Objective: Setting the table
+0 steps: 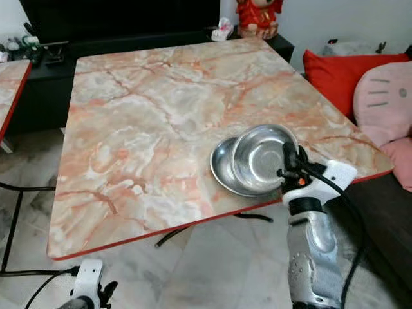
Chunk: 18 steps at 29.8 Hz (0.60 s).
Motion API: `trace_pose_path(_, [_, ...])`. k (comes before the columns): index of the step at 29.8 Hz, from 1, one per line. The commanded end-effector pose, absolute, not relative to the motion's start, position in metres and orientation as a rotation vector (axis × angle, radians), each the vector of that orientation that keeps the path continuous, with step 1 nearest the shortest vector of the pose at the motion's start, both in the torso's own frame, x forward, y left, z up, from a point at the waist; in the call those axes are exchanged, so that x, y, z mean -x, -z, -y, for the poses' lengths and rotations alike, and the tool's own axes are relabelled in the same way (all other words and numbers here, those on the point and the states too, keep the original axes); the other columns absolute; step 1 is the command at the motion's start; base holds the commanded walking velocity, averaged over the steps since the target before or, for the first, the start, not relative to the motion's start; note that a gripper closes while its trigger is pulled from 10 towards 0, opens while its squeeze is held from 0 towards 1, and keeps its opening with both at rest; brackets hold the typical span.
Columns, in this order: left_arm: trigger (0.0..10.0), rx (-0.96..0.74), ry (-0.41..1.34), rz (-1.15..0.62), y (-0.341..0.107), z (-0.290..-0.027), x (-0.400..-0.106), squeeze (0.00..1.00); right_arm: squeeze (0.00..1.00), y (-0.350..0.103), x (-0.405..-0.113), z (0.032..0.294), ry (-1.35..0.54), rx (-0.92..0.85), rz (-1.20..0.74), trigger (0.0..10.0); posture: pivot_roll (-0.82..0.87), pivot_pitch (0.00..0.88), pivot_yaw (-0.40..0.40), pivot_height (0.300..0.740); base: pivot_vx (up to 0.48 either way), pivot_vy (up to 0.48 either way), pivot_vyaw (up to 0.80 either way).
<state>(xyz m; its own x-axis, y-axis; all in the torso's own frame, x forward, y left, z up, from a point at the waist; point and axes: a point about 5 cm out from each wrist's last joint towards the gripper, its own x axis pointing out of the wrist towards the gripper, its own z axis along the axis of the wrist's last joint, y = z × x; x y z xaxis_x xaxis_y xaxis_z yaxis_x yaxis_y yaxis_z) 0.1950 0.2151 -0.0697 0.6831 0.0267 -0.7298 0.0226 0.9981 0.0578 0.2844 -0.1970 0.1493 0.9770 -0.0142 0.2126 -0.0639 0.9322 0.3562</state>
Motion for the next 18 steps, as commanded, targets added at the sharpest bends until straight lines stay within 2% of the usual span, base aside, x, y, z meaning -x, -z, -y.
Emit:
trace_pose_path(1, [10.0,-0.058,-0.01,-0.857,0.0744,-0.2173,-0.1862,0.0,0.0,-0.1517,-0.2856,0.1999,-0.015,-0.367,0.23,10.0,-0.03,0.077,0.013,0.74,0.0,0.0,0.0])
trace_pose_path(18, [10.0,-0.058,-0.012,-0.87,0.0756,-0.2174,-0.1841,0.0,0.0,-0.1532,-0.2867,0.1993,-0.022,-0.353,0.235,10.0,-0.03,0.078,0.012,0.74,0.0,0.0,0.0])
